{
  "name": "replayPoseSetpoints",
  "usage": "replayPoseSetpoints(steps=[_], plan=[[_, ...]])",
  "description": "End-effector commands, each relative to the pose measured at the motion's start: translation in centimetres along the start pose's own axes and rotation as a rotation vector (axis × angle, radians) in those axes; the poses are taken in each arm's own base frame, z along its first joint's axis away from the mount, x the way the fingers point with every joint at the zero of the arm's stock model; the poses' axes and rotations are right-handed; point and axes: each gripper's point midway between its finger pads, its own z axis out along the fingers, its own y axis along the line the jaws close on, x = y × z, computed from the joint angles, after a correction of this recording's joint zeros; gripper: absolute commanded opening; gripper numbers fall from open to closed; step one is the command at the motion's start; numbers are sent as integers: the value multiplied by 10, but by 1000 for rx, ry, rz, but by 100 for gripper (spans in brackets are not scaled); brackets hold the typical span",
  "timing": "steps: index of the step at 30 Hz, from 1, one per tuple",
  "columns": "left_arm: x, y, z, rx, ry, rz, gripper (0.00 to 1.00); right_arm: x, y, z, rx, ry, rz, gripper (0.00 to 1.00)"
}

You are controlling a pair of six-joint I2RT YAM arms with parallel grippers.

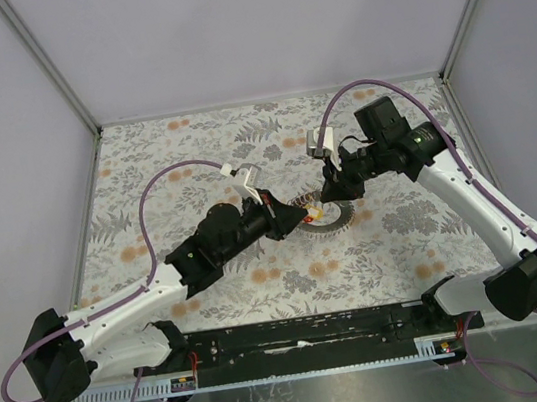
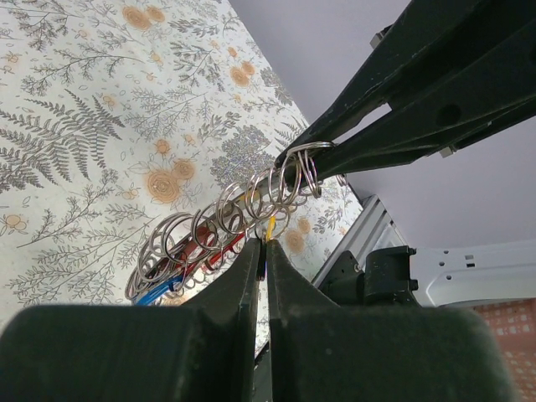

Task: Remove the keys from the keyring
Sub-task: Pick up the key from the keyring.

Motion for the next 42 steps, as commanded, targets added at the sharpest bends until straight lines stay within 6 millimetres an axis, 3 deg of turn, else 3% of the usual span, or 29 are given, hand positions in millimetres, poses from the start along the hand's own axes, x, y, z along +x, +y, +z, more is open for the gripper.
replayPoseSetpoints(steps=[1,21,32,38,42], plan=[[-3,-3,-4,1,1,10,0,-16,1,-9,25,-52,-54,0],[-25,-2,-19,-10,25,29,0,-9,6,-13,9,-24,-141,0],[-8,0,-14,48,232,94,0,-2,28,-8,-180,-53,-432,0],[-10,3,-21,81,276,109,0,14,26,4,-230,-43,-558,0],[0,4,-24,121,337,105,0,16,23,13,-244,-70,-598,0]])
